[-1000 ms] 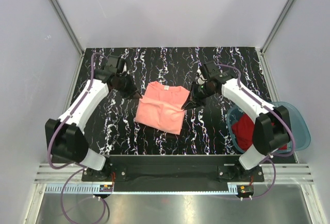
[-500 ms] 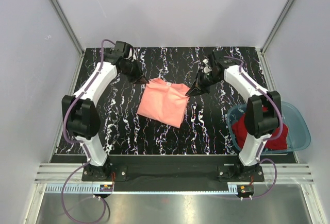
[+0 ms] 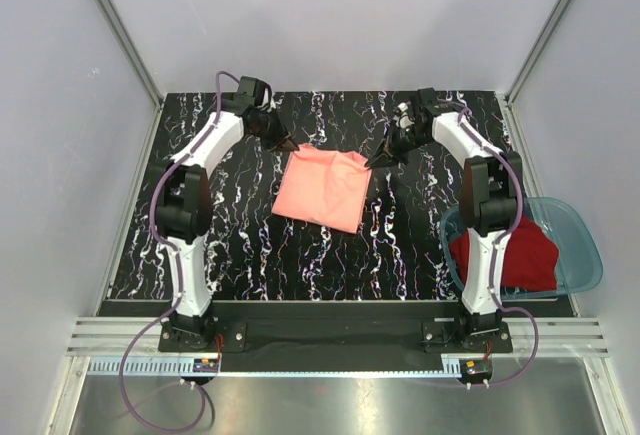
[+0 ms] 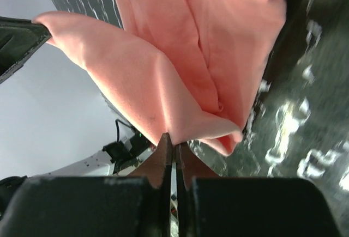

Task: Fold and stack the t-shirts
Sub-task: Fold the tshirt

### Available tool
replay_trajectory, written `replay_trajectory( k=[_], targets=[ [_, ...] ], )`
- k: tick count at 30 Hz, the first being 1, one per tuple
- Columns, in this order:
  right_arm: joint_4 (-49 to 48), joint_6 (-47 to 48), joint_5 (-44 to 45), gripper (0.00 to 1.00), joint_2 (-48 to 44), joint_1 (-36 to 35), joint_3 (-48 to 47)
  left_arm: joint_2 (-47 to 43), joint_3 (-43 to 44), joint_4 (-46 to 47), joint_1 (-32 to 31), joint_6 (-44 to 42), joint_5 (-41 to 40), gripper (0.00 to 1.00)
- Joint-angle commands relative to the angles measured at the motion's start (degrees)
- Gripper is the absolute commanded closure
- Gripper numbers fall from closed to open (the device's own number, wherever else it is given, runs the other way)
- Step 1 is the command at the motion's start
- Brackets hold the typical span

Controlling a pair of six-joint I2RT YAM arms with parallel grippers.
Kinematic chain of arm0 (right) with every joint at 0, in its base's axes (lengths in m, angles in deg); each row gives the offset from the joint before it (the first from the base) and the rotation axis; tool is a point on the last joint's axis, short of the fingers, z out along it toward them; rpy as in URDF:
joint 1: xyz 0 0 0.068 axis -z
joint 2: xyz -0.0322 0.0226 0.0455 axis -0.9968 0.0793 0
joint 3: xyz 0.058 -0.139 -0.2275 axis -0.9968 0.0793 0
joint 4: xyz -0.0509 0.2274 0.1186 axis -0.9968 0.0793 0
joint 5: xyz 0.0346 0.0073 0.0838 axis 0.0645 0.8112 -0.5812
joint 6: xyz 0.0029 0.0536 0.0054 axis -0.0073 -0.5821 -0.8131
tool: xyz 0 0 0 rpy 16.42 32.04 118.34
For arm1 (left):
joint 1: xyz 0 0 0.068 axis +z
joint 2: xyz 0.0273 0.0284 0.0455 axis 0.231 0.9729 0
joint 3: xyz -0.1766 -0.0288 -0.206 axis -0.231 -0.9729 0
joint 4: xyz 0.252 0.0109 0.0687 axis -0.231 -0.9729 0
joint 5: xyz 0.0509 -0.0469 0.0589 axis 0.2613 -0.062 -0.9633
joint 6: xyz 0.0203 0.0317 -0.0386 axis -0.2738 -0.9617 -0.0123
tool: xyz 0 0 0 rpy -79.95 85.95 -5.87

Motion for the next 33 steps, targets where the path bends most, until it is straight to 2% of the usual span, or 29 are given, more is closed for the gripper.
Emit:
replay_trajectory(
  k=[1, 3, 4, 5, 6, 7, 8, 11, 13, 15, 16, 18, 20, 23, 30, 31, 32, 33],
  targets=[
    [-8.34, 0.97, -0.68, 0.98, 3.63, 1.80, -4.66, 2.06, 3.47, 9.01, 1.23, 0.23, -2.94, 1.00],
    [-12.51, -0.45, 0.55, 0.90, 6.61, 2.41, -5.97, 4.07, 3.03, 14.35, 1.67, 0.84, -4.36, 0.94],
    [-11.82, 0.25, 0.81, 0.74, 10.89, 2.76, -10.68, 5.56, 4.77, 14.99, 2.19, 1.02, -5.50, 0.90],
    [-11.73, 0.52, 3.95, 0.67, 12.67, 3.20, -12.65, 8.45, 6.36, 15.26, 2.46, 0.76, -6.12, 0.75],
    [-11.47, 0.78, 5.20, 0.60, 15.74, 3.99, -14.58, 10.13, 8.37, 14.74, 2.72, -0.03, -6.91, 0.65],
    [-9.03, 2.52, 7.04, 0.54, 17.07, 4.61, -19.30, 11.36, 12.48, 13.43, 3.16, -0.73, -10.40, 0.60],
    [-8.05, 3.50, 8.36, 0.40, 17.87, 4.87, -21.35, 12.60, 13.39, 13.50, 3.60, -1.35, -10.52, 0.55],
    [-5.50, 7.72, 13.44, 0.31, 18.05, 5.23, -26.01, 12.00, 17.17, 14.65, 4.05, -4.41, -14.03, 0.48],
    [-4.53, 8.25, 14.61, 0.31, 16.22, 5.23, -25.59, 8.67, 16.58, 12.63, 3.96, -6.01, -16.57, 0.48],
    [-6.44, 7.20, 13.48, 0.32, 12.19, 5.14, -21.74, 4.72, 11.32, 16.46, 3.78, -6.01, -15.10, 0.48],
    [-9.76, 4.59, 12.86, 0.33, 10.69, 5.14, -16.24, 0.26, 5.55, 17.54, 3.43, -5.75, -13.44, 0.48],
    [-13.99, 2.72, 8.39, 0.34, 6.30, 5.05, -10.41, -3.28, 0.16, 21.39, 2.82, -5.66, -10.97, 0.48],
    [-19.18, 1.84, 7.50, 0.32, 4.35, 4.96, -3.63, -5.58, -5.30, 23.95, 1.76, -7.75, -5.88, 0.47],
    [-20.61, 3.33, 5.40, 0.27, 5.56, 4.88, -2.47, -2.62, -4.19, 22.83, 0.97, -14.41, -1.82, 0.47],
    [-25.00, 3.59, 4.07, 0.27, 9.34, 4.53, -2.03, 7.94, 4.96, 15.00, 0.88, -23.68, -5.68, 0.46],
    [-23.70, 3.77, 4.15, 0.27, 9.87, 4.53, -3.08, 8.65, 5.58, 14.82, 1.14, -22.98, -6.21, 0.47],
    [-23.34, 3.77, 4.07, 0.28, 10.31, 4.53, -3.35, 9.09, 6.02, 13.26, 1.15, -22.28, -6.56, 0.54],
    [-23.24, 3.33, 4.07, 0.28, 10.41, 4.53, -3.09, 8.22, 4.28, 13.24, 1.06, -21.31, -7.87, 0.56]
  ],
)
